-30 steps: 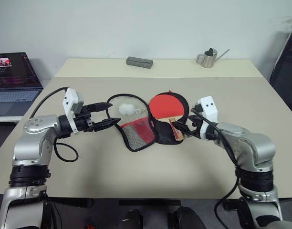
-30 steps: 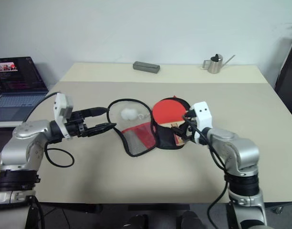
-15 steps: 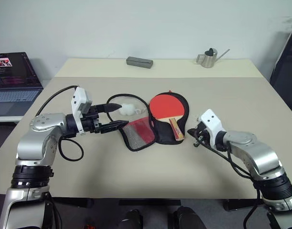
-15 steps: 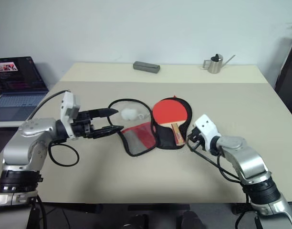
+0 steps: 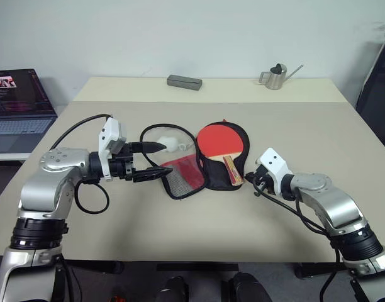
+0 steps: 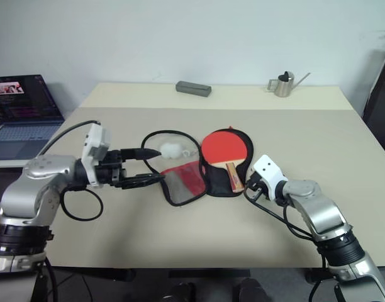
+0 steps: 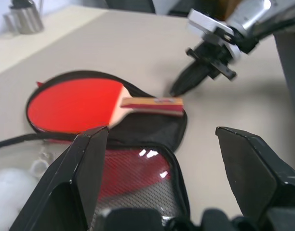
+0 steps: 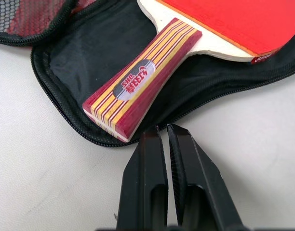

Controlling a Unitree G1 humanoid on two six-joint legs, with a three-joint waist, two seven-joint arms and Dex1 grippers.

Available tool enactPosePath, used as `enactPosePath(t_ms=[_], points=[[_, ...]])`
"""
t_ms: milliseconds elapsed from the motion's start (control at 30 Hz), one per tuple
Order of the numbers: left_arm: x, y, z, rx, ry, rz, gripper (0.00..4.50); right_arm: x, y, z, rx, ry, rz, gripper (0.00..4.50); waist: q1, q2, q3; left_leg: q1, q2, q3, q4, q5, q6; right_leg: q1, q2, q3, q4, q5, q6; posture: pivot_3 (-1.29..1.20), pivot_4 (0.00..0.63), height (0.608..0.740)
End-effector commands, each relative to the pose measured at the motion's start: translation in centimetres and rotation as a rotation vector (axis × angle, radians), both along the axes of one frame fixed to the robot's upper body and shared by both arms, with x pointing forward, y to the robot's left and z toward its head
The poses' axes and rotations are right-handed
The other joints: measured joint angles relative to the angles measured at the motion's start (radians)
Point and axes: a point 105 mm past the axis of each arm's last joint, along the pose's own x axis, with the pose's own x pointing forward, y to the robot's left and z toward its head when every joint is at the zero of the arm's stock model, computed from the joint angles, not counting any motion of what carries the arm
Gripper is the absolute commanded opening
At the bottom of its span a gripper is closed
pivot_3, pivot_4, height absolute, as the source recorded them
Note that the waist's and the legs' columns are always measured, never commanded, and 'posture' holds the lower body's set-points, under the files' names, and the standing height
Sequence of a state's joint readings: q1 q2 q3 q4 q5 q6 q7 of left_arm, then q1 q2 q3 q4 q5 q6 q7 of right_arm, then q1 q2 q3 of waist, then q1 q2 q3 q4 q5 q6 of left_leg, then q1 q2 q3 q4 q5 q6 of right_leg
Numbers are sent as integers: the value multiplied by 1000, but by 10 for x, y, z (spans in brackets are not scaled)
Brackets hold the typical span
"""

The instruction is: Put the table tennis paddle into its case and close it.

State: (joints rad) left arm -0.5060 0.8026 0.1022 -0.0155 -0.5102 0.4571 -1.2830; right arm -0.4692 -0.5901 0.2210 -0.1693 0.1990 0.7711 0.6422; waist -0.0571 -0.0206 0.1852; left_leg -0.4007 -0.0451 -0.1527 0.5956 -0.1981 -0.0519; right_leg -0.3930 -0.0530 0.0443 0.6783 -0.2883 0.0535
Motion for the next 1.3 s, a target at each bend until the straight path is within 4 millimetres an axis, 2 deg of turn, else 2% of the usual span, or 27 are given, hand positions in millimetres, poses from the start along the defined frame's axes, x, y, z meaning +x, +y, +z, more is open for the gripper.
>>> enactPosePath(t_ms=[33, 500, 767, 867, 1000, 1167, 1300], points=[[-8, -1, 5, 40, -19, -48, 3896, -1, 8, 13, 16, -47, 38, 228, 0, 0, 0, 0, 0, 0, 0, 0, 0, 0, 0, 0, 0, 0, 0, 0, 150, 740], [-9, 6, 0, 58, -19, -20, 3896, -20, 29, 5, 72, 19, 107, 228, 0, 0, 0, 0, 0, 0, 0, 0, 0, 0, 0, 0, 0, 0, 0, 0, 150, 740], [-9, 9, -2, 54, -17, -1, 3896, -21, 48, 2, 97, 24, 138, 228, -3, 0, 0, 1, 1, 0, 0, 0, 0, 0, 0, 0, 0, 0, 0, 0, 150, 740], [-8, 11, -3, 51, -18, 11, 3896, -19, 47, 5, 97, 11, 136, 228, -3, 0, 0, 1, 1, 0, 0, 0, 0, 0, 0, 0, 1, 0, 0, 0, 150, 740], [-5, 16, -2, 32, -34, 57, 3896, -12, 31, 22, 106, -21, 113, 228, -1, 0, 0, 1, 0, 0, 0, 0, 0, 0, 0, 0, 0, 0, 0, 0, 150, 740], [8, 38, -1, -26, -55, 218, 3896, -6, 12, 61, 182, -83, 99, 228, 0, 0, 0, 1, 0, 0, 1, 0, 0, 1, 0, 0, 0, 0, 0, 0, 150, 740], [11, 63, -19, 0, -25, 339, 3896, 1, -1, 92, 219, -163, 78, 228, -1, 0, 0, 1, 1, 0, 1, 0, 0, 1, 0, 0, 0, 0, 0, 0, 150, 740]])
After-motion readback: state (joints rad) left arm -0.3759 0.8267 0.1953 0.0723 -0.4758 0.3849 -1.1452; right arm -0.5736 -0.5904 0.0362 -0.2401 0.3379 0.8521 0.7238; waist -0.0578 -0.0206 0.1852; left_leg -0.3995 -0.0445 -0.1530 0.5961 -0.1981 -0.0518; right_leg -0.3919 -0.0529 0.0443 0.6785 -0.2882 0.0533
